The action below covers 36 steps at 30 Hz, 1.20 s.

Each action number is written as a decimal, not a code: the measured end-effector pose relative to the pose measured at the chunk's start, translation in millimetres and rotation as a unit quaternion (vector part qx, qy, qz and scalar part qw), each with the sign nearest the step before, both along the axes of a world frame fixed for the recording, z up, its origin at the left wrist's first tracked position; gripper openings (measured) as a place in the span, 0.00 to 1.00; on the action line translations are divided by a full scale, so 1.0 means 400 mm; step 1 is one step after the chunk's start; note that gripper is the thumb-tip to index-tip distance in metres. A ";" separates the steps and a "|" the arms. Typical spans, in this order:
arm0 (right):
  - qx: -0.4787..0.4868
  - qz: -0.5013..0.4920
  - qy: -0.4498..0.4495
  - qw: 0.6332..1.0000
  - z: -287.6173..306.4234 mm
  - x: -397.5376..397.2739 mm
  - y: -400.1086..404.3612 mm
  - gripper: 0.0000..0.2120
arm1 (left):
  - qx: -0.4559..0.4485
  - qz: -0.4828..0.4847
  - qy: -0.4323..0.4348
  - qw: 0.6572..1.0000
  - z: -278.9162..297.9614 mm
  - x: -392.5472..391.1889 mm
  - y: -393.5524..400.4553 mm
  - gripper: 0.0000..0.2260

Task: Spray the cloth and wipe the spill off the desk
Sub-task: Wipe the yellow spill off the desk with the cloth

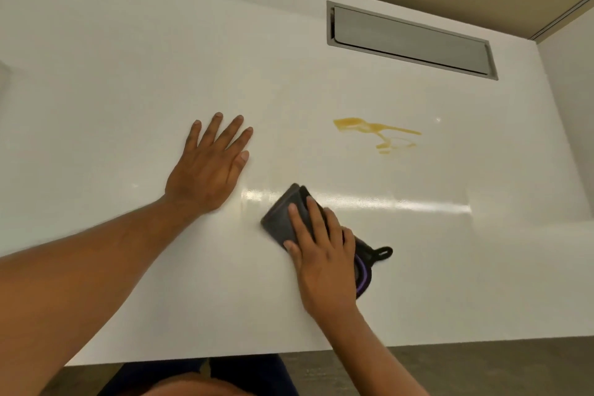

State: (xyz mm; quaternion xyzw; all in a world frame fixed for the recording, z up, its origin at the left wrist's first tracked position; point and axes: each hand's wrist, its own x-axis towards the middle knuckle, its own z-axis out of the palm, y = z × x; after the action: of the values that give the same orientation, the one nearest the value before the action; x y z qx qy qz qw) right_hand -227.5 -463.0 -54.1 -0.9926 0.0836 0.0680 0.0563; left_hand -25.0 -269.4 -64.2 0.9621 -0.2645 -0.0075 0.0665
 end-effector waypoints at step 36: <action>0.031 -0.079 -0.002 0.996 0.021 0.481 -0.055 0.27 | -0.010 0.008 0.029 1.000 0.019 -0.007 -0.005 0.25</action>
State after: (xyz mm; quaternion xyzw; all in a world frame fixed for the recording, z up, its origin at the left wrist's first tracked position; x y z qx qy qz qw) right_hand -34.9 -485.1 -45.6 -0.9807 0.1596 0.0639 0.0928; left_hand -27.6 -271.4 -56.7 0.9627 -0.2552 -0.0321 0.0836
